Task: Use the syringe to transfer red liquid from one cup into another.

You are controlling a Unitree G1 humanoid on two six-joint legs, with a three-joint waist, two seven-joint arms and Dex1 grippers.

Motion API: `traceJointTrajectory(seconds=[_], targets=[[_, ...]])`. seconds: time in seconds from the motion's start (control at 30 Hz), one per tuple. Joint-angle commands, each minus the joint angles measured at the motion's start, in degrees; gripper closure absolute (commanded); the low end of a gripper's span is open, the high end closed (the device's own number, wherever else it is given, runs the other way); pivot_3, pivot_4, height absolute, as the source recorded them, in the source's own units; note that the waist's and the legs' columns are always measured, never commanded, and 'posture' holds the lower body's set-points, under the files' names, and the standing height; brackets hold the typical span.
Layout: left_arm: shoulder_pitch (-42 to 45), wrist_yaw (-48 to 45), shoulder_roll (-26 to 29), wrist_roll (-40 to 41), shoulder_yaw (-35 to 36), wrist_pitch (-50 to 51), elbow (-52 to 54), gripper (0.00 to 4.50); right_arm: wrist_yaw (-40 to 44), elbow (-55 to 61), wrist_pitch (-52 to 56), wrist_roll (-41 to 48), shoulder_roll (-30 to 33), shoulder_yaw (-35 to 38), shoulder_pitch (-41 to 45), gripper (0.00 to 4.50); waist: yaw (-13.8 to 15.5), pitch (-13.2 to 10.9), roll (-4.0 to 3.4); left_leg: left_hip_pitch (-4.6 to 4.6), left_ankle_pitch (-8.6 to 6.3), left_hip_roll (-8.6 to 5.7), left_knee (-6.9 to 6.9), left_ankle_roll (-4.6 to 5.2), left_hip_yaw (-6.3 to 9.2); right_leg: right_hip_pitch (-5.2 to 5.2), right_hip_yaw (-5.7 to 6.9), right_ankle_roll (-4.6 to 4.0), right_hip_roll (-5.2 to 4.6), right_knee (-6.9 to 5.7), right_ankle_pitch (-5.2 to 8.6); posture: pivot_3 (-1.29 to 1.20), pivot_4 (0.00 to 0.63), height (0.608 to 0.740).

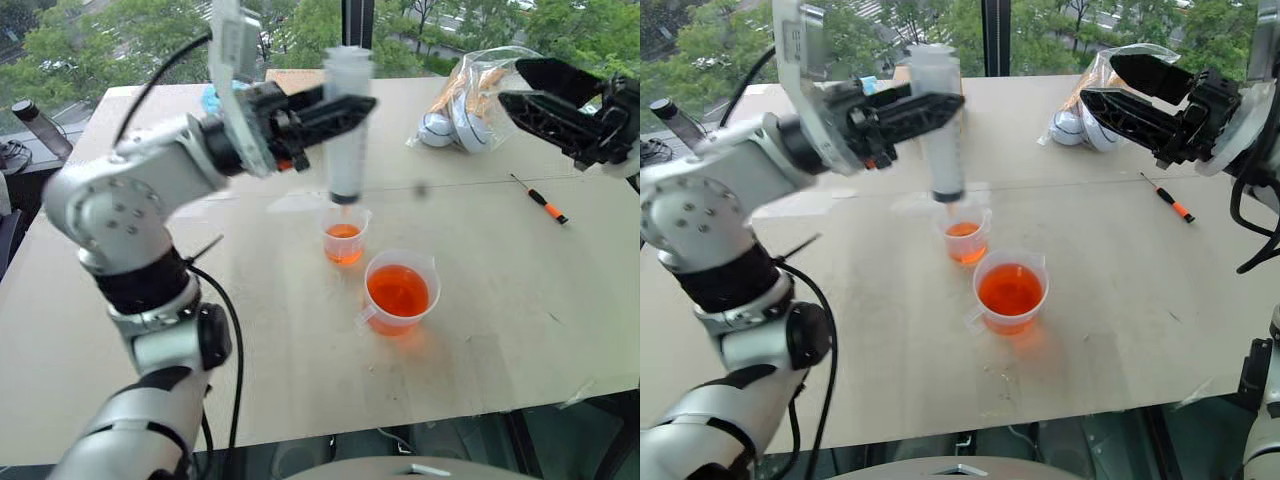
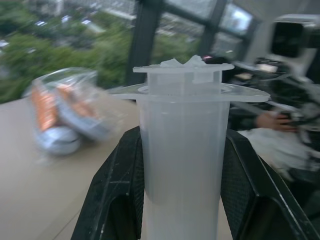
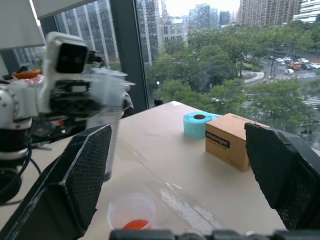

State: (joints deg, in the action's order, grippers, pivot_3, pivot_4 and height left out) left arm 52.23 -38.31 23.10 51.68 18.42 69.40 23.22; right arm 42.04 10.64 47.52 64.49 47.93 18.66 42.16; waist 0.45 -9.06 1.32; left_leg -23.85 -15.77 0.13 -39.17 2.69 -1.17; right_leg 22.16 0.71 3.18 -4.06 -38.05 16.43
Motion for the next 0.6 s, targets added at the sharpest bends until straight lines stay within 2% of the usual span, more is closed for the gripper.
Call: traceJointTrajectory(seconds=[0.03,0.13,0.23,0.47,0.6], targets=[[-4.1,-6.5,0.9,0.8,-6.3,-7.8,6.3,3.09,0.6,4.6,0.1,2.2,0.7,2.6,-0.3,0.0,-0.3,0.0,-0.07,0.04,0.0,0.0,0.04,0.0,-0.02,0.0,-0.02,0.0,0.0,0.0,0.0,0.0,0.15,0.74],[-7.8,-11.0,3.0,-3.7,-13.8,-14.4,7.6,3.09,0.4,6.6,1.2,3.4,0.8,2.4,-1.5,0.0,-0.5,0.1,-0.1,0.09,0.0,0.0,0.04,0.0,-0.02,-0.03,-0.03,-0.01,0.02,-0.05,0.0,0.0,0.15,0.74],[-10.0,-13.9,3.6,-5.6,-17.6,-19.5,7.2,3.09,0.1,7.9,3.1,7.0,1.3,3.6,-2.1,0.0,-0.5,0.1,-0.1,0.1,0.0,0.0,-0.02,0.01,-0.04,-0.06,-0.05,-0.01,0.03,-0.08,-0.01,0.0,0.15,0.74],[-12.8,-16.2,1.6,-8.8,-22.0,-27.1,2.1,3.09,-0.3,14.0,7.3,13.5,3.4,2.6,-5.7,0.0,-0.1,0.1,-0.1,0.08,-0.02,0.0,-0.02,0.04,0.01,-0.08,-0.01,-0.01,0.03,-0.02,-0.01,0.0,0.15,0.74],[-14.7,-17.0,0.7,-11.5,-24.8,-31.0,0.6,3.09,-2.9,17.4,7.5,15.5,2.4,1.1,-7.4,0.0,0.1,0.1,-0.1,0.07,-0.04,0.0,-0.03,0.08,0.0,-0.08,-0.02,-0.01,0.03,-0.01,-0.01,0.0,0.15,0.74]])
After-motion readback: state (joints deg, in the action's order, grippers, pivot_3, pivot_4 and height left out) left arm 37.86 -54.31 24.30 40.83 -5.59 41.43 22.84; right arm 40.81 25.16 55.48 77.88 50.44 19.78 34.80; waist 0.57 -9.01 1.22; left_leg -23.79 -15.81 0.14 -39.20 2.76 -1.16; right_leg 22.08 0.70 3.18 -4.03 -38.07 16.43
